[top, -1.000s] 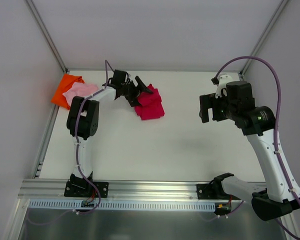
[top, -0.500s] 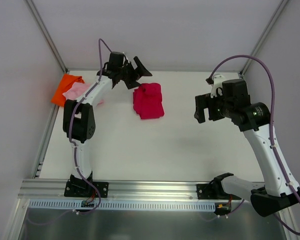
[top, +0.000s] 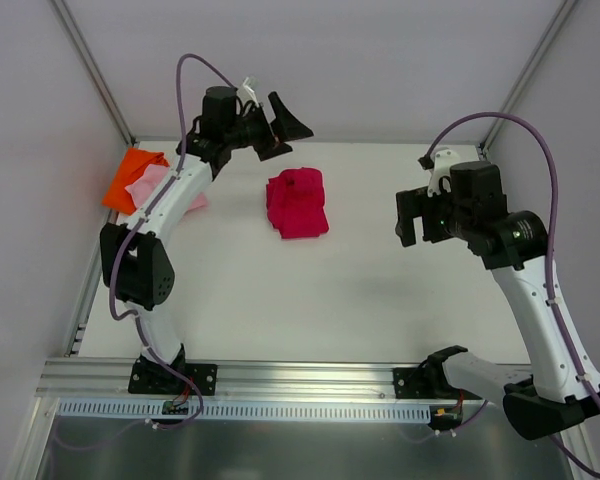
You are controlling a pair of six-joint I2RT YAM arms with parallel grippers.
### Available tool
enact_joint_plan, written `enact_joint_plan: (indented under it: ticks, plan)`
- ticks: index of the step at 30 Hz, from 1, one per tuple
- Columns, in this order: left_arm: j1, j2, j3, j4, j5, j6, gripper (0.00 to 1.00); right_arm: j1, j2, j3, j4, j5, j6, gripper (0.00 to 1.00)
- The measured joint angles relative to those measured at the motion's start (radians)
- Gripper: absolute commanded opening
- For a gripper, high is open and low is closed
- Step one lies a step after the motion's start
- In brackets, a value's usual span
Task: Fold and stack the t-shirts
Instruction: Fold the long partially folded tshirt into a neat square, then smooth out wrinkles on the folded tshirt
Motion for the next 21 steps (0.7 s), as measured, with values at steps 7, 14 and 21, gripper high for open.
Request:
enact_joint_plan:
  ticks: [7, 14, 21]
  plan:
    - [-0.106, 0.190, 0.000, 0.042, 0.140, -0.014, 0.87, 0.000, -0.043, 0.000, -0.001, 0.073, -0.007, 0.97]
    - [-0.156, 0.378, 0.038, 0.023, 0.188, -0.023, 0.86, 0.000, -0.089, 0.000, -0.008, 0.141, -0.010, 0.96]
    - [-0.162, 0.413, 0.114, -0.027, 0.176, 0.008, 0.86, 0.000, -0.096, 0.000, -0.027, 0.159, -0.014, 0.96]
